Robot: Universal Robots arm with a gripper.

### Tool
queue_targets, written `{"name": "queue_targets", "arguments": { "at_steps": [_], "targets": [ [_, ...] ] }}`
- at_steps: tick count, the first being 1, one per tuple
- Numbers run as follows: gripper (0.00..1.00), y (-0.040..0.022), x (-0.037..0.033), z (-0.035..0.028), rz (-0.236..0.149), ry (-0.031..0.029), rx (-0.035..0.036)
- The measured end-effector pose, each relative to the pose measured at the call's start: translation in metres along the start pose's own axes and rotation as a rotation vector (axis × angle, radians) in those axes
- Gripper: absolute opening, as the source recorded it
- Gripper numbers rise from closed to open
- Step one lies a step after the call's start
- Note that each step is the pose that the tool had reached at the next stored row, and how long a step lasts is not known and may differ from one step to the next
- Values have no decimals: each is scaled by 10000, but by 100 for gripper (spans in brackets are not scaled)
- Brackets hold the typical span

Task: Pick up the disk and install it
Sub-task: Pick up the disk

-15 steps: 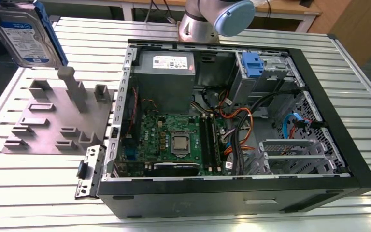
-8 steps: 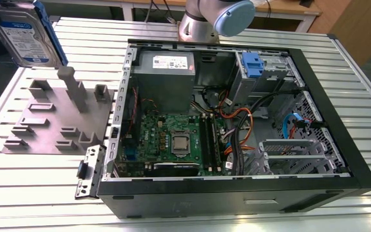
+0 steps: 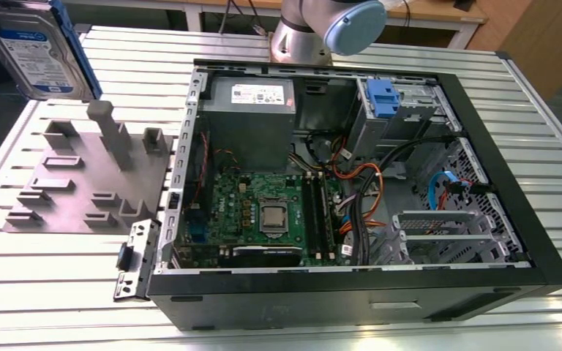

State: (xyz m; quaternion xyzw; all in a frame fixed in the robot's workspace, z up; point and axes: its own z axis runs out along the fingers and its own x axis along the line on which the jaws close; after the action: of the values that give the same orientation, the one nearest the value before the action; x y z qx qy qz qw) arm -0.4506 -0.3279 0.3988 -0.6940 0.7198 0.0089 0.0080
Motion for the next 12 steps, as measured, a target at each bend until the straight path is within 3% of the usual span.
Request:
{"name": "queue_targets", "arguments": {
  "at_steps": [12],
  "targets": [
    [36,0,-1,-32,0,0,0]
  ]
}}
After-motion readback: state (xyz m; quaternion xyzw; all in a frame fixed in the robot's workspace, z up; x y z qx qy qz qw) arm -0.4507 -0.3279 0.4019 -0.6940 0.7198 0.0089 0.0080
